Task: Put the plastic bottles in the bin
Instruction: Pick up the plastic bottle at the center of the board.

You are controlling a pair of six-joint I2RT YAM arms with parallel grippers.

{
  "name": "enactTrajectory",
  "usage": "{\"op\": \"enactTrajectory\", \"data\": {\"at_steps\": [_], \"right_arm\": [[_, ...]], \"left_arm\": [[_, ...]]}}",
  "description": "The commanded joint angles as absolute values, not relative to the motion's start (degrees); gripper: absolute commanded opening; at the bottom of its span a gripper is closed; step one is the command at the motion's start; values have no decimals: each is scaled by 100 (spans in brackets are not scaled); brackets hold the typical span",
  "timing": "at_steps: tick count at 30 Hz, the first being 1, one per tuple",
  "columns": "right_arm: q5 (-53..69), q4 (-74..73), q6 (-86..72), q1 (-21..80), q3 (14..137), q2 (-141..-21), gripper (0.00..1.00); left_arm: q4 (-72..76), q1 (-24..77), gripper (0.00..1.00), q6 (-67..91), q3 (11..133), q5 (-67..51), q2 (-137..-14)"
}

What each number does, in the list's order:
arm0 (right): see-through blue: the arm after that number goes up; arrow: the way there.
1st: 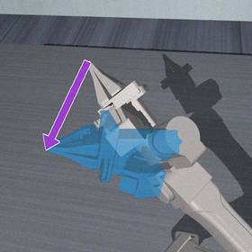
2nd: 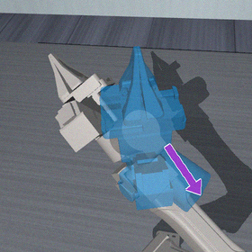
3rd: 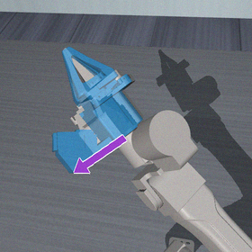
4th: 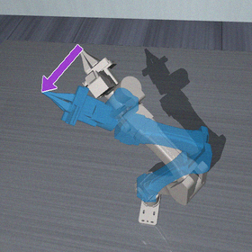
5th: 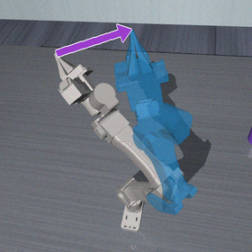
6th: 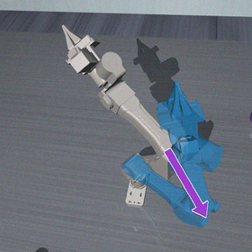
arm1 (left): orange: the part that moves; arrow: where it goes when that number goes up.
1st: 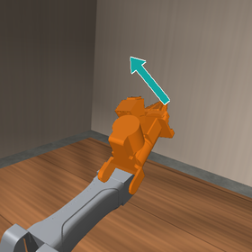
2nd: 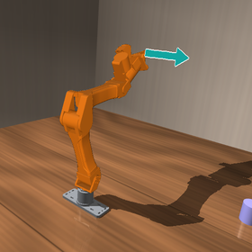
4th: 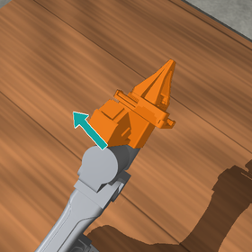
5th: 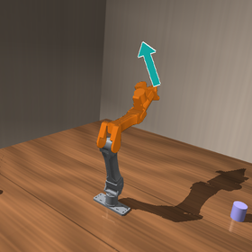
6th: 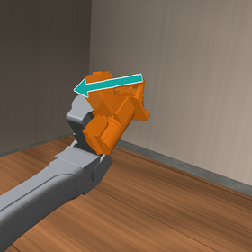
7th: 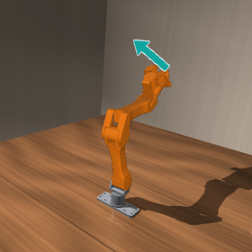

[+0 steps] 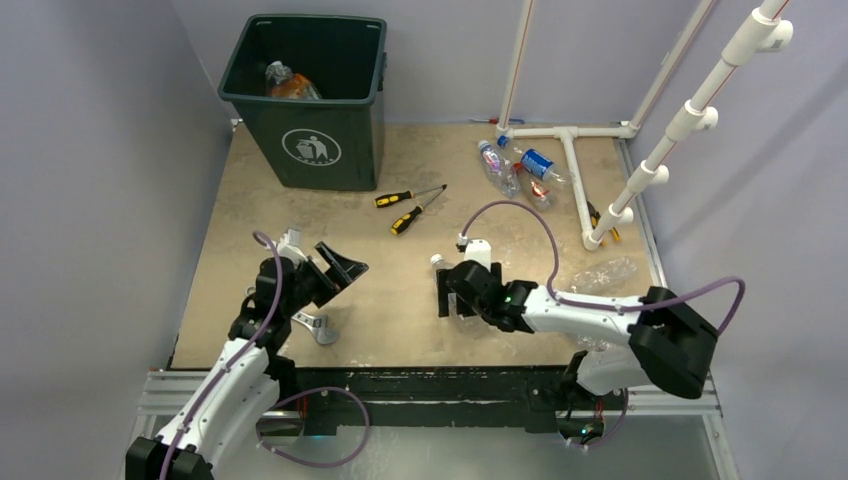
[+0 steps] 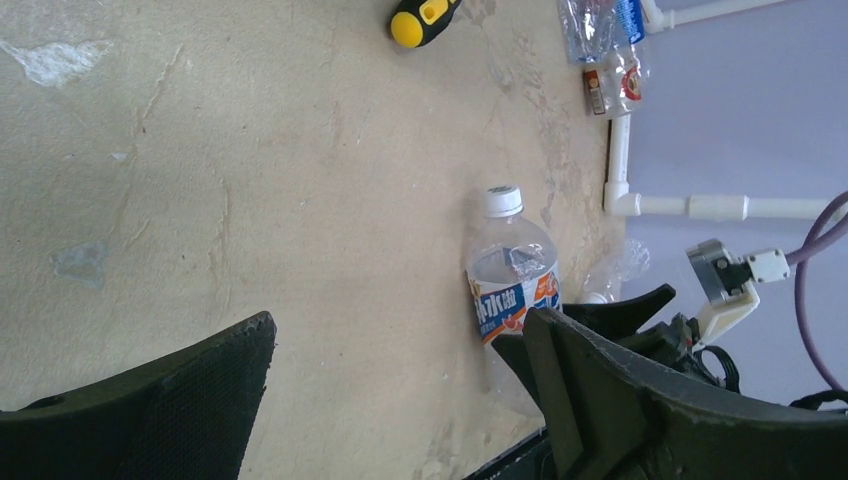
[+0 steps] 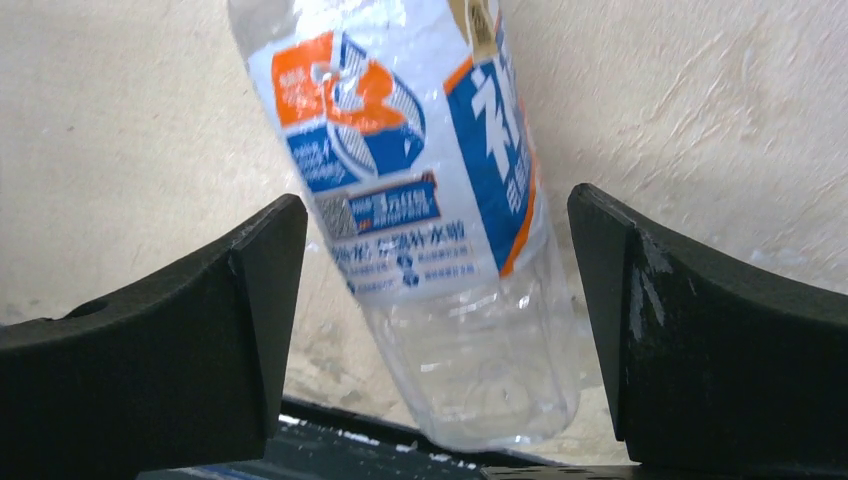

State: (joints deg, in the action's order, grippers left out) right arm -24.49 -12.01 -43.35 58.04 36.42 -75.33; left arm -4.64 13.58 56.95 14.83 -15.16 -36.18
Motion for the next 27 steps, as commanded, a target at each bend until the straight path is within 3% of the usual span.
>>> {"op": "enactTrajectory", "data": {"at_steps": [1, 7, 13, 15, 21, 27], "right_arm": [[-2490, -1065, -3651, 5565, 4062, -8027, 99], [-2283, -921, -3532, 5510, 3991, -8166, 90], [-2103, -182, -3232, 5556, 3677, -7344, 58], [-1750, 465, -2982, 5580, 3346, -6721, 52], [-53, 2969, -2375, 5607, 2018, -4579, 48], [894, 5128, -2533, 5607, 1213, -4229, 46]], "left_arm": [[-523, 1380, 95, 5397, 1842, -1559, -3690], [-543, 1380, 95, 5135, 2060, -1578, -3702], [148, 1376, 95, 4848, 2752, -2048, -4045], [536, 1376, 95, 4761, 3008, -2440, -4182], [1887, 1380, 95, 4648, 3594, -3839, -4358], [3527, 1676, 95, 5144, 3405, -4311, -4219]]}}
